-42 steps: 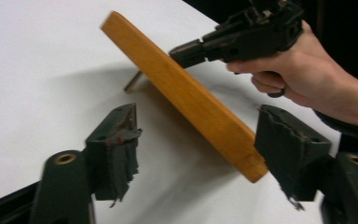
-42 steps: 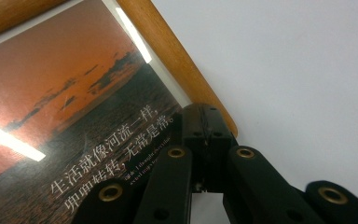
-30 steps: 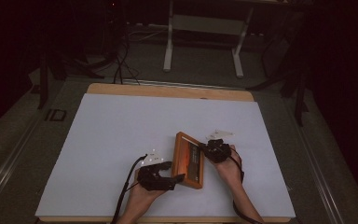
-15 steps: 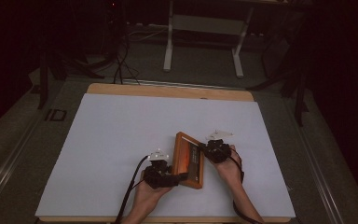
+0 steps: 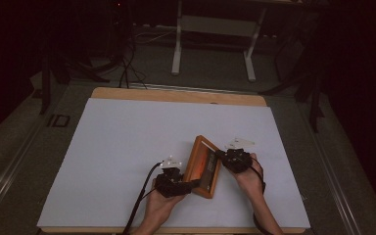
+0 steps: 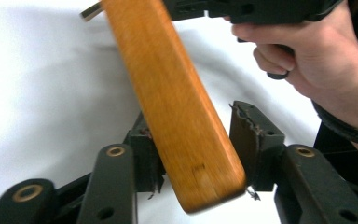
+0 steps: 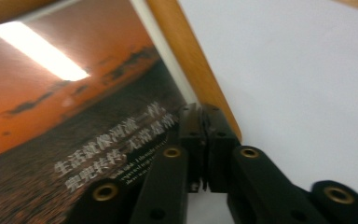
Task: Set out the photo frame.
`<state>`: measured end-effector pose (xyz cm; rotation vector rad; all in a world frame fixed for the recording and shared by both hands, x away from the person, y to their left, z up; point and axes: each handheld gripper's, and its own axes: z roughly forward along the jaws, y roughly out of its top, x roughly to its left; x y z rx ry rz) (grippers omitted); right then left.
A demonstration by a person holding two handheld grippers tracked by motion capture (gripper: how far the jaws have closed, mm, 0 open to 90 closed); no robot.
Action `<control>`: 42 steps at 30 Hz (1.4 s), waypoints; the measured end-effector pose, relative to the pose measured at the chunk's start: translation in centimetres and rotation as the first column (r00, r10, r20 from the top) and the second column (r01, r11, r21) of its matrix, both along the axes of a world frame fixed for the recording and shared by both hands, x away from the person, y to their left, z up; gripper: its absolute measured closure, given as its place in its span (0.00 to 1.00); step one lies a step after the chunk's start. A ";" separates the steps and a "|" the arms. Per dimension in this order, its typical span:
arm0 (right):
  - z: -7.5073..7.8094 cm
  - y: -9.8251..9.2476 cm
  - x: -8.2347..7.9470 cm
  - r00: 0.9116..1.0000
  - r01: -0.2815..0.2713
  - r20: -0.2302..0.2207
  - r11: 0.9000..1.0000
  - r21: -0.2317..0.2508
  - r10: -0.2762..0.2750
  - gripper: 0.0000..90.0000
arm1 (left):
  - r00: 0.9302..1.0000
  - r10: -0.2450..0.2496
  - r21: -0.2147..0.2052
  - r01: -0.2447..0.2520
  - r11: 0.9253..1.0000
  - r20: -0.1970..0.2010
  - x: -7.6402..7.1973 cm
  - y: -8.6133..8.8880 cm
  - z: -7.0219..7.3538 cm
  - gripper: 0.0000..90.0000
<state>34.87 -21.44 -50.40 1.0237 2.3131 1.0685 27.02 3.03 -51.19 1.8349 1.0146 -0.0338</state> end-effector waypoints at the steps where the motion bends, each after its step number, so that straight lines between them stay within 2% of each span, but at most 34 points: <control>1: 0.3 -0.4 -0.3 1.000 -0.002 0.011 1.000 0.005 0.002 0.92 | 1.000 -0.001 -0.001 0.001 1.000 0.010 -0.1 -0.3 0.1 0.65; 9: 4.0 -3.3 -3.2 0.994 -0.024 0.105 0.995 0.094 0.014 0.86 | 0.997 -0.009 0.012 0.008 1.000 0.081 -0.4 -2.7 1.1 0.74; 11: 4.9 -3.9 -3.9 0.991 -0.020 0.131 0.993 0.121 0.004 0.86 | 0.993 -0.025 0.028 0.022 0.999 0.113 -0.6 -3.6 1.5 0.75; 13: 5.7 -4.4 -4.4 0.988 -0.012 0.156 0.990 0.142 -0.010 0.92 | 0.986 -0.037 0.071 0.026 0.997 0.161 -1.0 -4.6 1.8 0.76; 14: 5.7 -4.4 -4.4 0.988 -0.012 0.156 0.990 0.142 -0.010 0.92 | 0.986 -0.037 0.071 0.026 0.997 0.161 -1.0 -4.6 1.8 0.76; 15: 6.0 -4.6 -4.6 0.987 -0.012 0.163 0.989 0.146 -0.012 0.96 | 0.976 -0.056 0.103 0.035 0.994 0.211 -1.4 -5.5 2.1 0.76; 16: 6.4 -4.9 -4.9 0.985 -0.006 0.172 0.990 0.140 -0.018 1.00 | 0.970 -0.062 0.121 0.034 0.992 0.235 -1.7 -5.9 2.2 0.77; 18: 6.4 -5.2 -5.0 0.986 -0.007 0.165 0.992 0.127 -0.014 1.00 | 0.960 -0.077 0.152 0.036 0.988 0.270 -2.2 -6.3 2.2 0.76; 19: 6.3 -5.4 -5.1 0.987 -0.005 0.162 0.993 0.121 -0.015 1.00 | 0.957 -0.079 0.156 0.036 0.987 0.279 -2.4 -6.4 2.2 0.76; 21: 6.0 -5.7 -5.1 0.989 0.004 0.147 0.994 0.112 -0.021 1.00 | 0.955 -0.082 0.150 0.040 0.988 0.284 -2.4 -6.4 2.1 0.76; 24: 5.8 -6.1 -5.2 0.989 0.007 0.143 0.990 0.141 -0.027 1.00 | 0.953 -0.089 0.119 0.056 0.991 0.288 -2.4 -6.3 1.8 0.75; 26: 5.8 -6.1 -5.3 0.989 0.007 0.145 0.991 0.135 -0.027 1.00 | 0.962 -0.097 0.096 0.075 0.993 0.256 -2.2 -6.0 1.2 0.70; 29: 5.7 -6.2 -5.3 0.989 0.005 0.147 0.989 0.146 -0.027 1.00 | 0.972 -0.091 0.102 0.070 0.992 0.216 -2.2 -6.0 -0.2 0.61; 33: 5.7 -6.3 -5.3 0.990 0.003 0.142 0.988 0.156 -0.025 1.00 | 0.979 -0.094 0.123 0.072 0.990 0.180 -2.2 -6.1 -2.0 0.60; 37: 5.7 -6.4 -5.3 0.990 0.002 0.142 0.988 0.155 -0.024 1.00 | 0.971 -0.117 0.117 0.094 0.989 0.206 -2.1 -6.4 -2.2 0.66; 40: 5.7 -6.4 -5.3 0.990 0.000 0.142 0.988 0.156 -0.022 1.00 | 0.971 -0.122 0.099 0.103 0.990 0.207 -1.8 -6.6 -2.2 0.67; 42: 5.7 -6.3 -5.3 0.989 0.000 0.143 0.988 0.154 -0.023 1.00 | 0.965 -0.133 0.116 0.109 0.987 0.226 -1.8 -6.7 -2.3 0.71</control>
